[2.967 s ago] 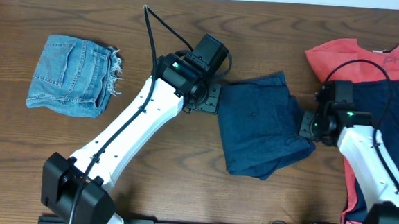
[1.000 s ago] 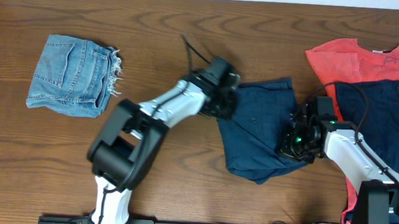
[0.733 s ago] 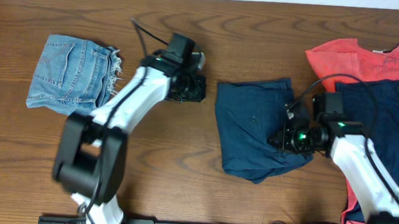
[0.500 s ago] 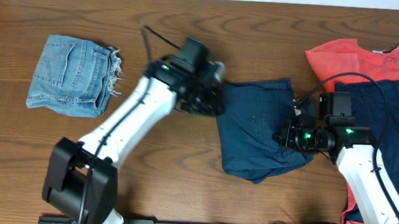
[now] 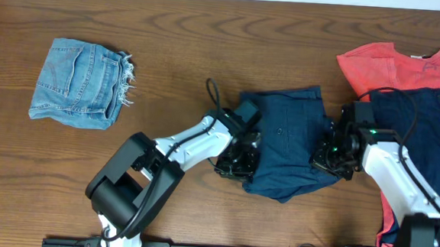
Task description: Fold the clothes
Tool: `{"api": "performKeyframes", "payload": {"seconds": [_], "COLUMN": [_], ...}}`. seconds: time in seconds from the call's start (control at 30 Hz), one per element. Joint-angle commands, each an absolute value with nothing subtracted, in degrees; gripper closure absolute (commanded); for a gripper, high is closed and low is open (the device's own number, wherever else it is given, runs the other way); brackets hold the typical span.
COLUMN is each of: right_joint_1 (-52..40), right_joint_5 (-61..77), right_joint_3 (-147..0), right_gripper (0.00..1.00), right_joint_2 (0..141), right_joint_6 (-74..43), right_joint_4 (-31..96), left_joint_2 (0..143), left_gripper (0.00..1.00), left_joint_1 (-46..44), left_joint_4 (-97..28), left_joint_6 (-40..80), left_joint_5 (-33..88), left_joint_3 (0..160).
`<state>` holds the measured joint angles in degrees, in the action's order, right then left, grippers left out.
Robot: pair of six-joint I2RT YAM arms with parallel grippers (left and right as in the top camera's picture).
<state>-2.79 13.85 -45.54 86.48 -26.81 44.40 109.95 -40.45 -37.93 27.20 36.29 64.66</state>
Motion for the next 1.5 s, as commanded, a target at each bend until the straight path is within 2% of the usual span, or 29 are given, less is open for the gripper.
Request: {"api": "performKeyframes", "payload": {"seconds": [0.0, 0.2, 0.43, 0.6, 0.7, 0.83, 1.03, 1.17, 1.3, 1.47], "right_joint_1": [-2.26, -2.2, -2.26, -2.26, -2.26, -2.26, -2.26, -2.26, -2.26, -2.26], "right_joint_5": [8.93, 7.53, 7.94, 7.94, 7.97, 7.97, 8.03, 8.14, 7.44, 7.33], "right_joint_3": [-45.78, -45.78, -45.78, -45.78, -45.78, -45.78, -45.78, -45.78, -45.78, -45.8], "right_gripper": [0.99, 0.99, 0.99, 0.99, 0.99, 0.99, 0.99, 0.99, 0.99, 0.97], "right_joint_2": [89.93, 92.05, 92.05, 92.05, 92.05, 92.05, 92.05, 92.05, 92.05, 92.05], "right_joint_6": [-28.91, -28.91, -28.62, -28.62, -28.67, -28.67, -28.69, -28.67, -28.64, -27.97], "right_joint_4": [44.58, 44.86, 46.11, 46.39, 46.41, 46.5, 46.74, 47.0, 47.13, 46.94], "left_joint_2": [111.11, 110.76, 104.16, 98.21, 98.3, 101.67, 112.66, 118.02, 118.28, 117.84], "left_gripper": [0.92, 0.92, 0.93, 0.92, 0.94, 0.94, 0.94, 0.94, 0.94, 0.94], "left_joint_1": [-37.71, -31.92, -28.25, -33.19, -37.5, -42.94, -45.67, -42.59, -37.91, -33.65], "left_joint_4": [-38.72, -40.29, -41.1, -30.3, -27.31, -26.89, -23.88, -27.49, -35.22, -42.39], "left_joint_6": [29.3, 27.44, 22.13, 27.38, 34.61, 40.82, 44.53, 45.8, 44.73, 37.15], "left_joint_5": [33.63, 30.46, 45.6, 44.27, 37.45, 29.78, 30.61, 37.15, 36.45, 33.76], "left_joint_3": [63.18, 63.24, 66.57, 66.63, 66.59, 64.64, 63.68, 63.68, 63.68, 63.68]}}
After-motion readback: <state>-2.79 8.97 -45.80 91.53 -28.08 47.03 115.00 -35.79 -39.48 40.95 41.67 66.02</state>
